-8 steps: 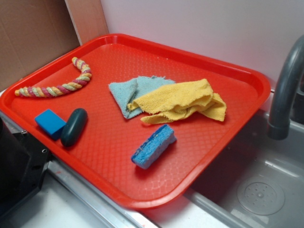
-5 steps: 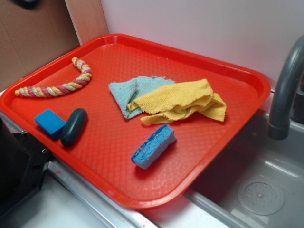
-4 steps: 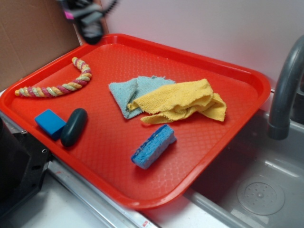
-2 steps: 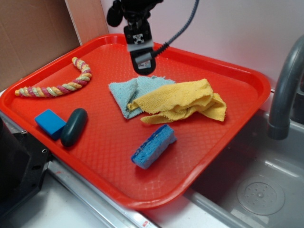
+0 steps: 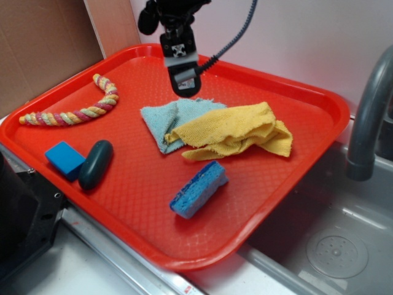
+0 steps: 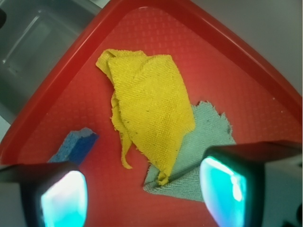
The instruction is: Grab the yellow cloth.
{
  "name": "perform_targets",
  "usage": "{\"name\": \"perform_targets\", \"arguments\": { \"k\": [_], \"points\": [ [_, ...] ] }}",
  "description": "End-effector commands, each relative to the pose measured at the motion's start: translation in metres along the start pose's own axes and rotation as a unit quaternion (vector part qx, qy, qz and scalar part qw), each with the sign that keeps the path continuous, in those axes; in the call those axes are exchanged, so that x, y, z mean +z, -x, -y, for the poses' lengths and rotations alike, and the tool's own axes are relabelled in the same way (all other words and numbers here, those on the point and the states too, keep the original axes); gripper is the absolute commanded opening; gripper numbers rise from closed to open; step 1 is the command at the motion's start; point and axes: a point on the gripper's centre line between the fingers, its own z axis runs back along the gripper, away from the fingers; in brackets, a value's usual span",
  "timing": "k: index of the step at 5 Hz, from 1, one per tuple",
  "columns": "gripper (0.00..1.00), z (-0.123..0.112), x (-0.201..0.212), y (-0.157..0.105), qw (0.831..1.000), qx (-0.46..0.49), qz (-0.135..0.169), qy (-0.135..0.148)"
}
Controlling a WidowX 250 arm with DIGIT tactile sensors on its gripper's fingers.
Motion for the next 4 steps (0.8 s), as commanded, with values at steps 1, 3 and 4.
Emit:
{"name": "perform_targets", "arguments": {
  "k": [1, 3, 4],
  "points": [
    [1.0, 0.017, -0.041, -0.048, 0.995, -0.077, 0.018, -0.054],
    [1.0, 0.036, -0.092, -0.033, 0.997, -0.067, -0.034, 0.007],
    [0.25, 0.041, -0.1, -0.019, 0.996, -0.043, -0.078, 0.008]
  ]
}}
